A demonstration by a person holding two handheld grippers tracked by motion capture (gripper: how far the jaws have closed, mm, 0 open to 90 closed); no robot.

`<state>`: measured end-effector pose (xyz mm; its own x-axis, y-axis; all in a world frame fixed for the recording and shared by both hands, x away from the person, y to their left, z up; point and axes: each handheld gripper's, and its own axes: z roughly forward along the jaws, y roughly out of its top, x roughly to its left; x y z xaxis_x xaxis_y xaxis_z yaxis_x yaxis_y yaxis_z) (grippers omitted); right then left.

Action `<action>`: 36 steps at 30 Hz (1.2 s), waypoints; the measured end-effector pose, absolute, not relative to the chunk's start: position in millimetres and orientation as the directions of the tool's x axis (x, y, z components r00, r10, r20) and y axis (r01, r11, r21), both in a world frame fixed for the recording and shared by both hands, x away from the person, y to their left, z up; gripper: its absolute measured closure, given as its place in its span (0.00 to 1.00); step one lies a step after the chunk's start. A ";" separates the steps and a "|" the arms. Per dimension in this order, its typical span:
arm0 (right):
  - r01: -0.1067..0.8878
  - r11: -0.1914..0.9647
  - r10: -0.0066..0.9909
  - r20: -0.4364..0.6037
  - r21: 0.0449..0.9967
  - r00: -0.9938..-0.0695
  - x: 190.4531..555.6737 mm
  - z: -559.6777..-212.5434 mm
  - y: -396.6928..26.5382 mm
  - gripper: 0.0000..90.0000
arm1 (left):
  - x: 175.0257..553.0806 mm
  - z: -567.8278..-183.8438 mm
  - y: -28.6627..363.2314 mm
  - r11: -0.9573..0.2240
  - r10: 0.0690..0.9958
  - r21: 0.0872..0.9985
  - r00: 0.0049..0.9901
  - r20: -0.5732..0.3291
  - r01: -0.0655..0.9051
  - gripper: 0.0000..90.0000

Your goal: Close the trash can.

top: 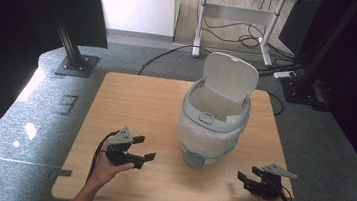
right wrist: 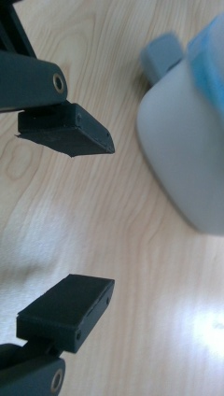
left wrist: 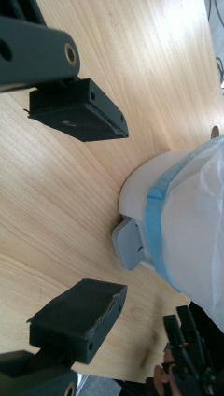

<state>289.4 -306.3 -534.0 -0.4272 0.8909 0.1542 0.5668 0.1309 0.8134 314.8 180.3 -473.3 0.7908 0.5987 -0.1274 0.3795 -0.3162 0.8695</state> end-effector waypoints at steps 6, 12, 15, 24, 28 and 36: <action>0.486 0.087 0.855 0.185 0.870 -0.485 292.4 -483.0 -309.8 0.32 | 315.1 -476.3 179.1 -0.316 0.598 0.865 0.789 -0.137 0.390 0.23; 0.417 0.114 0.842 0.136 0.902 -0.523 301.3 -436.3 -304.9 0.31 | 315.6 -480.5 181.4 -0.315 0.603 0.859 0.784 -0.146 0.402 0.23; 0.397 0.104 0.840 0.133 0.912 -0.526 310.1 -415.4 -303.7 0.31 | 316.4 -482.9 183.6 -0.309 0.605 0.857 0.780 -0.158 0.413 0.24; 0.363 0.086 0.835 0.131 0.928 -0.534 324.4 -385.8 -302.1 0.32 | 319.4 -489.3 188.9 -0.274 0.584 0.852 0.781 -0.221 0.445 0.24; 0.347 0.104 0.833 0.109 0.932 -0.543 333.3 -373.0 -298.8 0.32 | 320.3 -493.8 189.8 -0.283 0.592 0.845 0.776 -0.218 0.453 0.24; 0.341 0.101 0.831 0.109 0.935 -0.546 354.4 -346.9 -295.7 0.32 | 320.7 -496.3 188.4 -0.294 0.591 0.840 0.778 -0.214 0.455 0.24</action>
